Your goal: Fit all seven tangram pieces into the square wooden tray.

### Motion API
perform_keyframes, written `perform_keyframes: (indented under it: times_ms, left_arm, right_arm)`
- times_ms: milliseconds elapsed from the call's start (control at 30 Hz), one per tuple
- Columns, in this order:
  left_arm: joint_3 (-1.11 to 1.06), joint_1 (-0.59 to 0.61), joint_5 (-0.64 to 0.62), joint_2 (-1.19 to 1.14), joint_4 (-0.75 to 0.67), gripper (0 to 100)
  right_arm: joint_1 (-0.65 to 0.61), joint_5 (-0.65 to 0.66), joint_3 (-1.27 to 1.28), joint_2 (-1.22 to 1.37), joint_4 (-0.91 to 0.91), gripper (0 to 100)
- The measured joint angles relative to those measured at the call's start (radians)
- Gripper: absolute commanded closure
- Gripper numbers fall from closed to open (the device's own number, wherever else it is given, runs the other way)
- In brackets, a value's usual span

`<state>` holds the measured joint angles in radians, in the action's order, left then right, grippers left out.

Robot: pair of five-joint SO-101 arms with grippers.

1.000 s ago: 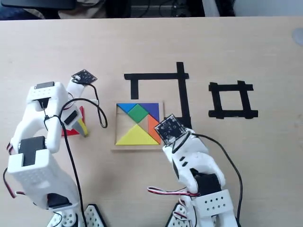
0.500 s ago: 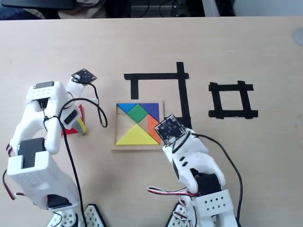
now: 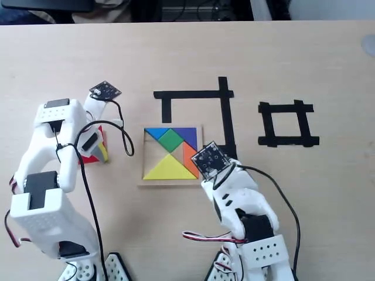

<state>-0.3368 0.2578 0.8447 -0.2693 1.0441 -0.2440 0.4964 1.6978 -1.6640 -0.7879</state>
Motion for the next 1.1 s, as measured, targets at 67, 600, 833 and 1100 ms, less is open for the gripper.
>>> perform_keyframes:
  times_ms: [67,600,833,1100]
  left_arm:
    - [0.002,-0.003,0.0,0.0,0.0,96]
    - [0.046,-0.017,-0.006,-0.014,0.098,97]
    - [0.049,-0.017,-0.006,-0.006,0.1,97]
    - [0.046,-0.017,-0.006,0.005,0.103,97]
  right_arm:
    - [0.0,0.0,0.0,0.0,0.0,98.4]
    - [0.0,0.0,0.0,0.0,0.0,98.4]
    - [0.0,0.0,0.0,0.0,-0.003,98.4]
    - [0.0,0.0,0.0,0.0,-0.003,98.4]
